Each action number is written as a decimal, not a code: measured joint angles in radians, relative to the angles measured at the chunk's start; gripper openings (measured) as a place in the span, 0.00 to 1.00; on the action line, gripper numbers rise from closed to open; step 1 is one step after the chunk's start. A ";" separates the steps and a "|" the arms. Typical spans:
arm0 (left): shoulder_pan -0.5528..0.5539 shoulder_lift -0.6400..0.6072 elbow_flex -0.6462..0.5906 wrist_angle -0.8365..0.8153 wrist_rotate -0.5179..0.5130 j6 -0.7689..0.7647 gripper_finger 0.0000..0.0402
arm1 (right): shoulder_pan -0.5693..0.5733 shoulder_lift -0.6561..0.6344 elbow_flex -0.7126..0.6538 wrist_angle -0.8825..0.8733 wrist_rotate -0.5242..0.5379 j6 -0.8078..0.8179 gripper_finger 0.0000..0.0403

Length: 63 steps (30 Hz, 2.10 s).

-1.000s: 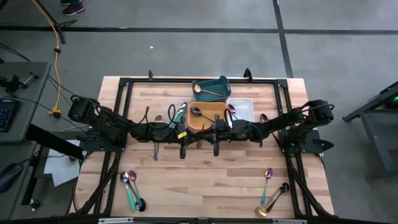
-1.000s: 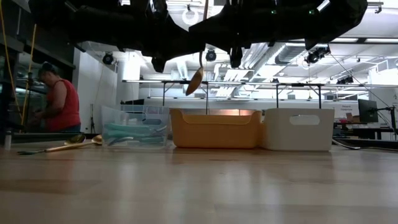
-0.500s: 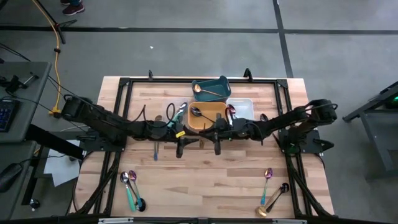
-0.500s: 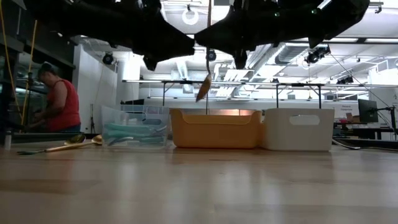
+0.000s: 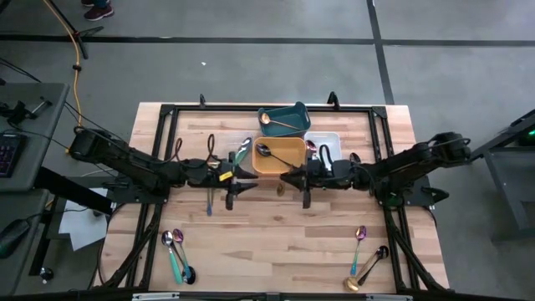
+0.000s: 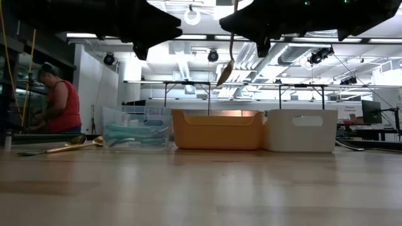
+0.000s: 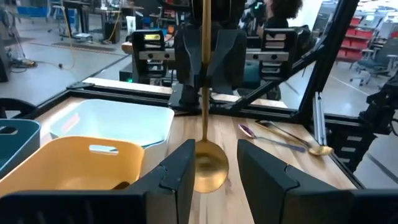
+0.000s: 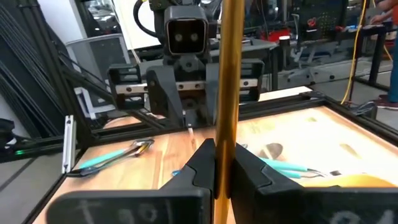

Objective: Sort silverware by color (type)
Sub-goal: Put the gold-colored spoon into the green bin

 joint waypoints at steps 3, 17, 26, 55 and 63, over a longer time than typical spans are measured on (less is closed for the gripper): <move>0.000 0.000 -0.002 0.004 0.000 0.000 0.28 | 0.000 0.004 0.001 0.004 0.000 0.002 0.04; 0.000 -0.001 -0.002 0.011 0.011 0.001 0.28 | -0.122 0.004 0.061 0.140 0.133 -0.127 0.04; -0.008 -0.020 -0.001 0.015 0.079 0.000 0.28 | -0.334 0.089 0.366 -0.353 0.284 -0.233 0.04; -0.064 -0.276 -0.001 -0.169 0.165 -0.001 0.28 | -0.604 0.643 1.076 -1.415 0.276 -0.155 0.04; -0.064 -0.276 -0.001 -0.169 0.165 -0.008 0.28 | -0.619 0.643 1.076 -1.467 0.276 -0.150 0.04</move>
